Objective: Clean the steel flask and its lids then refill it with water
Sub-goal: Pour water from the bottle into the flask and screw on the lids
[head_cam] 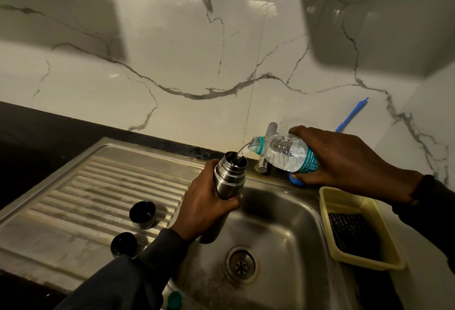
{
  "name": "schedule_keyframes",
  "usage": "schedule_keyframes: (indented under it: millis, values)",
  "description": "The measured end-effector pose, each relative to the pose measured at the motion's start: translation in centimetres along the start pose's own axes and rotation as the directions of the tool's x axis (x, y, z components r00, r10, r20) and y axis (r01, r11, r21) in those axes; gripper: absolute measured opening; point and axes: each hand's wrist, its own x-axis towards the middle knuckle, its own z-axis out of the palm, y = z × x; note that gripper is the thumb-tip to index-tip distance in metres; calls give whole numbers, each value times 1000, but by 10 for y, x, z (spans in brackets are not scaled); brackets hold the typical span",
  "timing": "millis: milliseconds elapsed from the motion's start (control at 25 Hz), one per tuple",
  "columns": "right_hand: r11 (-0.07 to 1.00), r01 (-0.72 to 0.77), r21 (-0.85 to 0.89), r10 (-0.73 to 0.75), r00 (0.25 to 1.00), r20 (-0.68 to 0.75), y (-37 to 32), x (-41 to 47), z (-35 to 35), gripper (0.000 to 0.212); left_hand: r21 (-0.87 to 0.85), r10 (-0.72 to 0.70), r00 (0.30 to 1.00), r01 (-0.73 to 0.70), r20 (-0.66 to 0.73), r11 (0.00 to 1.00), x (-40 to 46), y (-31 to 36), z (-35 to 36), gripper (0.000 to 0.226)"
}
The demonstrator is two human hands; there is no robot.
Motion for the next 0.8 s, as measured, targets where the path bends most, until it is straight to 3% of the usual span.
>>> schedule_keyframes:
  millis: [800]
  values:
    - [1000,-15,-24,16,1000,18,0,0,-9,70,-25,4,1000,-3,13,1000,0,0,3,67]
